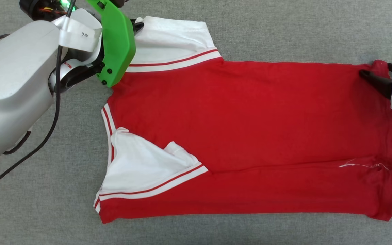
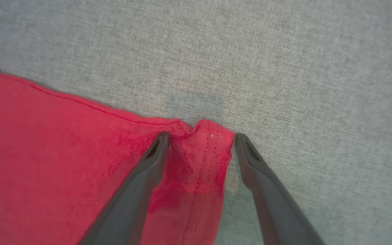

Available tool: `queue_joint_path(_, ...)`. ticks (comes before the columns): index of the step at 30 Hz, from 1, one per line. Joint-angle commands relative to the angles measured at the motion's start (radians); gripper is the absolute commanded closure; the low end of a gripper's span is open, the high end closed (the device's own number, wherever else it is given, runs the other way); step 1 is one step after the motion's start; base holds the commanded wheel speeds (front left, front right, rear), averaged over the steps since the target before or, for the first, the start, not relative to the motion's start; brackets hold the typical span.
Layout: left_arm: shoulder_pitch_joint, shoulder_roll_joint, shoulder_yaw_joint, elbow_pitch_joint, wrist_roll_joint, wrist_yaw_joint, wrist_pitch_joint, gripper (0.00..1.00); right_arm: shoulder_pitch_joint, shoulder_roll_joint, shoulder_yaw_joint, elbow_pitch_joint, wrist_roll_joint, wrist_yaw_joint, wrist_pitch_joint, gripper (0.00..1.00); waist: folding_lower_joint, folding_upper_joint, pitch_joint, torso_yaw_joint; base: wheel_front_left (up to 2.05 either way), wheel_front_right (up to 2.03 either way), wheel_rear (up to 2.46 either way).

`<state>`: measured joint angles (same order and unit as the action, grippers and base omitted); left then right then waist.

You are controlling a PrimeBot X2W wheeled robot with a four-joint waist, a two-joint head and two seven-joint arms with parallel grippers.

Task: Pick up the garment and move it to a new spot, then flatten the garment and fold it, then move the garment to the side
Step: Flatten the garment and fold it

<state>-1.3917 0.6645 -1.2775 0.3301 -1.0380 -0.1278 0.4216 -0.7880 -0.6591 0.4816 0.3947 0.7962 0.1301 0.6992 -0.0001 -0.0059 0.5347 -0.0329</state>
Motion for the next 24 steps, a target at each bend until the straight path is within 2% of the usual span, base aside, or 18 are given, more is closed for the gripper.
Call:
queue_joint_path(1,0.000,0.005,0.000,0.003,0.005,-0.003,-0.009,1.00,0.037,0.039,0.046,0.037,0.003,0.001,-0.011,1.00,0.0001,0.0059,-0.010,-0.005,0.00,0.00,0.00)
queue_joint_path(7,0.033,0.000,-0.001,0.023,-0.003,-0.003,-0.037,1.00,0.016,0.029,0.048,0.064,-0.012,0.001,-0.164,1.00,0.0001,0.0059,-0.067,-0.012,0.00,0.00,0.00)
queue_joint_path(13,0.115,0.010,-0.002,0.023,-0.013,-0.003,-0.067,1.00,0.062,0.024,0.065,0.072,-0.019,0.001,-0.333,1.00,0.0001,0.0059,-0.175,-0.014,0.00,0.00,0.00)
queue_joint_path(20,0.233,0.043,-0.002,-0.006,-0.033,0.000,-0.119,1.00,0.149,0.004,0.085,0.042,-0.025,0.001,-0.443,1.00,0.0001,0.0059,-0.262,-0.009,0.00,0.00,0.00)
queue_joint_path(24,0.313,0.066,-0.002,-0.043,-0.042,0.023,-0.149,1.00,0.210,-0.012,0.087,0.017,-0.026,0.001,-0.485,1.00,0.0001,0.0059,-0.298,0.001,0.00,0.00,0.00)
